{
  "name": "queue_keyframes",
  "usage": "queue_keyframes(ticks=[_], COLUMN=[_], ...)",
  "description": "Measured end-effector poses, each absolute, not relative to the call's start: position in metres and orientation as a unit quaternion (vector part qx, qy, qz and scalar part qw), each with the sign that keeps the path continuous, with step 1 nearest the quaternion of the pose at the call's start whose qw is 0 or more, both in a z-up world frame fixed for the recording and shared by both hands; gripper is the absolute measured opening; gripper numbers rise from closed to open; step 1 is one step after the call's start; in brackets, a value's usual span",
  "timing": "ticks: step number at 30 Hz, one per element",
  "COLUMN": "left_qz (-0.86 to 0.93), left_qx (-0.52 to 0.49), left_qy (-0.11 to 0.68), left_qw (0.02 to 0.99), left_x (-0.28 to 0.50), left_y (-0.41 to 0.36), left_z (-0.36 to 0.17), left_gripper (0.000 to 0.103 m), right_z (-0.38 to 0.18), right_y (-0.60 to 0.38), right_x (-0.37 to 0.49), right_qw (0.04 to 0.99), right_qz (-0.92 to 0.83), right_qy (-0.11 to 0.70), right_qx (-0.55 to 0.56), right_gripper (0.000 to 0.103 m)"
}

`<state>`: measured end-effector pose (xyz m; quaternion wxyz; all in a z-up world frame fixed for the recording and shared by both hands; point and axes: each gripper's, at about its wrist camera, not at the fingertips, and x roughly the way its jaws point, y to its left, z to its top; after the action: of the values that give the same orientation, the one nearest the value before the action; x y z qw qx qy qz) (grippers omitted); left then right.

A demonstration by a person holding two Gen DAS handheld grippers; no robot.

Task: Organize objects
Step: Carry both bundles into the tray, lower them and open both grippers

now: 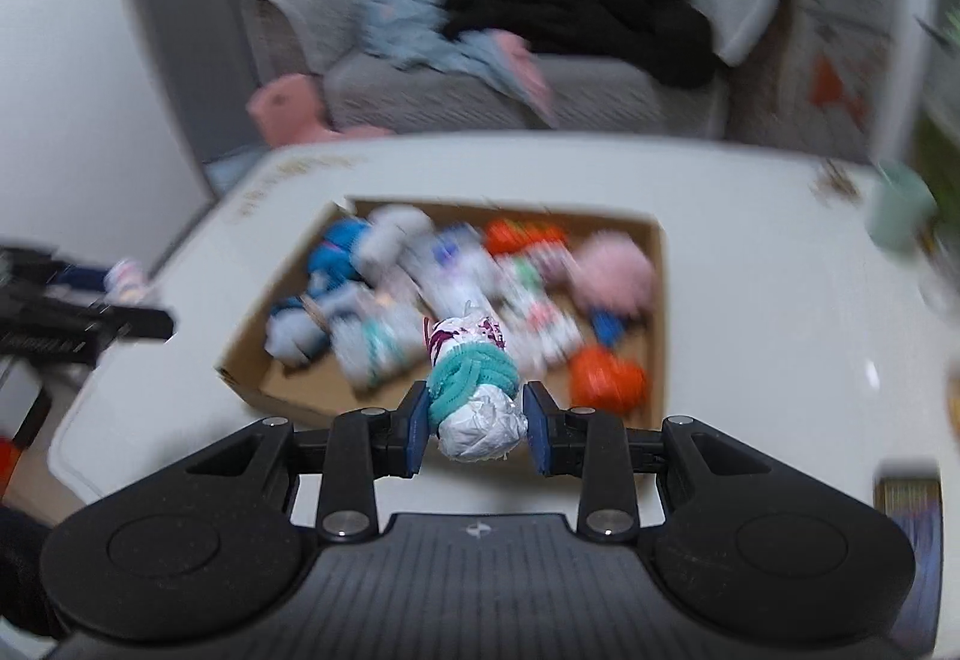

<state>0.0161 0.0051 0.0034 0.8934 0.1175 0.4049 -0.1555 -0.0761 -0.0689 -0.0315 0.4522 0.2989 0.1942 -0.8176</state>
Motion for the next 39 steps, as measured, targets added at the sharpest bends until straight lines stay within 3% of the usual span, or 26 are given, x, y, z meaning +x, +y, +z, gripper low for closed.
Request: queue_keyframes(ticks=[10, 20, 39], left_qz=[-0.235, -0.243, -0.233], left_qx=[0.152, 0.142, 0.138], left_qy=[0.422, 0.461, 0.476], left_qw=[0.862, 0.841, 0.837], left_x=[0.066, 0.069, 0.071], left_y=[-0.021, -0.031, -0.052], left_z=[-0.061, -0.106, -0.131], left_gripper=[0.067, 0.067, 0.068], right_z=[-0.059, -0.096, -0.124], right_y=[-0.141, -0.165, -0.171], right_x=[-0.109, -0.111, -0.124], right_qw=[0.557, 0.56, 0.527], right_qz=[-0.731, -0.691, -0.683], right_qy=[0.249, 0.305, 0.343], right_qx=[0.305, 0.342, 0.372], right_gripper=[0.03, 0.03, 0.03])
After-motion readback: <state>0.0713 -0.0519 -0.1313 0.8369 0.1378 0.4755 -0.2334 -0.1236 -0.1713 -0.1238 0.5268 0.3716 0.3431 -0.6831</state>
